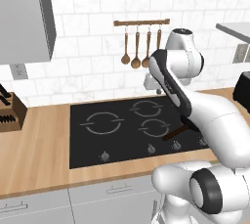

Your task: Turn off the front right burner of the stove.

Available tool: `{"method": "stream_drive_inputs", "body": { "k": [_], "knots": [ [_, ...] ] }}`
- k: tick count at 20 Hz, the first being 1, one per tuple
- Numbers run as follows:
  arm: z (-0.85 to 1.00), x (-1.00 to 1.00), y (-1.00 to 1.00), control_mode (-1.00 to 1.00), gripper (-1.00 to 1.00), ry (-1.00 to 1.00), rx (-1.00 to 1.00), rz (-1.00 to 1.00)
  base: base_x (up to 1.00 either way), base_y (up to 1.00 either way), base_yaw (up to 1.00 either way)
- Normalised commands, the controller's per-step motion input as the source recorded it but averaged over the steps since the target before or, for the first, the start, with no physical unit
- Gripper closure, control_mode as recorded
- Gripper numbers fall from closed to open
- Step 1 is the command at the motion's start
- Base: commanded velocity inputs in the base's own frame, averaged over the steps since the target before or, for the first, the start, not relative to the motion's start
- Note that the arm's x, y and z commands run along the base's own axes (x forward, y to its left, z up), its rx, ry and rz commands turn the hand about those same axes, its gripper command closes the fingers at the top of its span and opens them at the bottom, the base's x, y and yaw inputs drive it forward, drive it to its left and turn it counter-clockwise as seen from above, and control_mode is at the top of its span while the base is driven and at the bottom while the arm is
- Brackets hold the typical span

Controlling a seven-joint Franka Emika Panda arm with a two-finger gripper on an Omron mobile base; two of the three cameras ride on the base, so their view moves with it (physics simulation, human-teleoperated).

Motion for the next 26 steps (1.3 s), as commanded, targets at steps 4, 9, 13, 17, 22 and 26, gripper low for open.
{"method": "stream_drive_inputs", "body": {
  "k": [4,9,13,17,22,26],
  "knots": [
    [-0.09,-0.06,0.00,-1.00,-1.00,0.00,0.00,0.00,0.00,0.00,0.00],
    [-0.12,-0.14,-0.04,-1.00,-1.00,0.00,0.00,0.00,0.00,0.00,0.00],
    [-0.11,-0.21,-0.35,-1.00,-1.00,0.00,0.00,-0.03,0.00,0.00,0.00],
    [-0.16,-0.19,-0.55,-1.00,-1.00,0.00,0.00,0.00,0.00,0.00,0.00],
    [-0.12,-0.17,-0.66,-1.00,-1.00,-0.01,0.00,0.00,0.00,0.00,0.00],
    [-0.23,-0.15,-0.79,-1.00,-1.00,-0.03,0.00,0.00,0.00,0.00,0.00]
  ]
}}
